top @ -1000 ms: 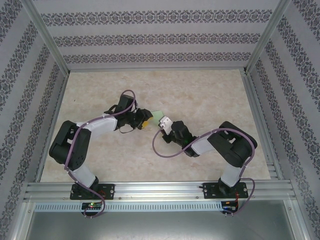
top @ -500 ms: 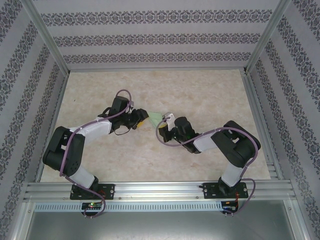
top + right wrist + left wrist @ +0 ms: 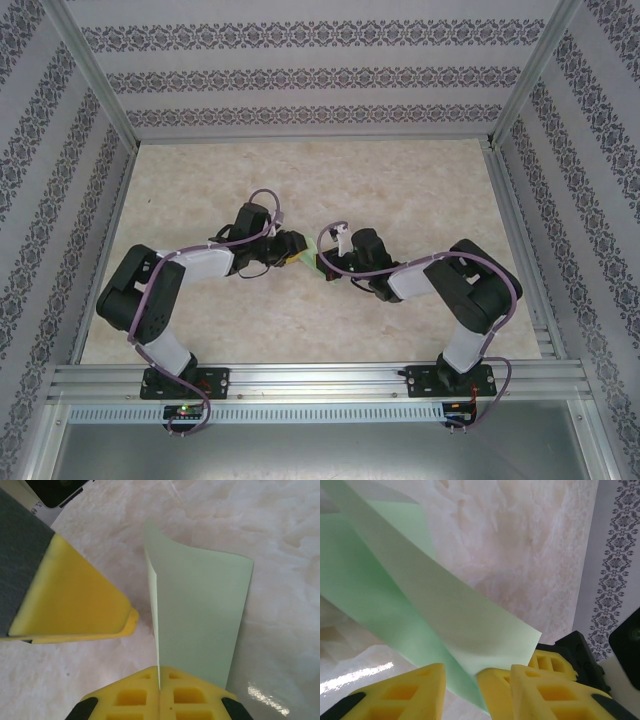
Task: Fold a paper plane with a square sheet of paper (pick it up from the middle)
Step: Fold the wing for the fifth time at the center of the table.
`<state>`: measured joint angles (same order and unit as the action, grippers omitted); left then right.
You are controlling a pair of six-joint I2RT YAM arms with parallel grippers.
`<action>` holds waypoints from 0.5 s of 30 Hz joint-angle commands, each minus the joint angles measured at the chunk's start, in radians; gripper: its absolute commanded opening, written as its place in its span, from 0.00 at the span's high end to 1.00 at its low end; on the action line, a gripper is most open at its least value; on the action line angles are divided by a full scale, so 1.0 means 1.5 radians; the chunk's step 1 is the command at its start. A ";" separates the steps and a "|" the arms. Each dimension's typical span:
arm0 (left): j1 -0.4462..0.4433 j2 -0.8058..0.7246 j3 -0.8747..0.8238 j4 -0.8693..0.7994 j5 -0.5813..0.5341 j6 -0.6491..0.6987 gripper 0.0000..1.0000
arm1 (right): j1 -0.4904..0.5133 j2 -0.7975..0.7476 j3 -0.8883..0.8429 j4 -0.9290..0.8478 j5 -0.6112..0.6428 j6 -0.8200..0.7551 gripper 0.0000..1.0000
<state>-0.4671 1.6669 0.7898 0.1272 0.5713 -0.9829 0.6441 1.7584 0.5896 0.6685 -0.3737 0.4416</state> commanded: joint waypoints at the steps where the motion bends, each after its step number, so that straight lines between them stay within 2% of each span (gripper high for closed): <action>1: -0.010 0.013 -0.009 0.049 0.015 0.022 0.62 | -0.012 0.024 0.017 -0.005 -0.055 0.042 1.00; 15: -0.014 0.038 -0.014 0.065 0.028 0.031 0.68 | -0.032 0.084 0.031 0.018 -0.116 0.115 0.98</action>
<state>-0.4736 1.7042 0.7765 0.1730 0.5880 -0.9676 0.6106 1.8660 0.6163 0.6655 -0.5072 0.5789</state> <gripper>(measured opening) 0.322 0.051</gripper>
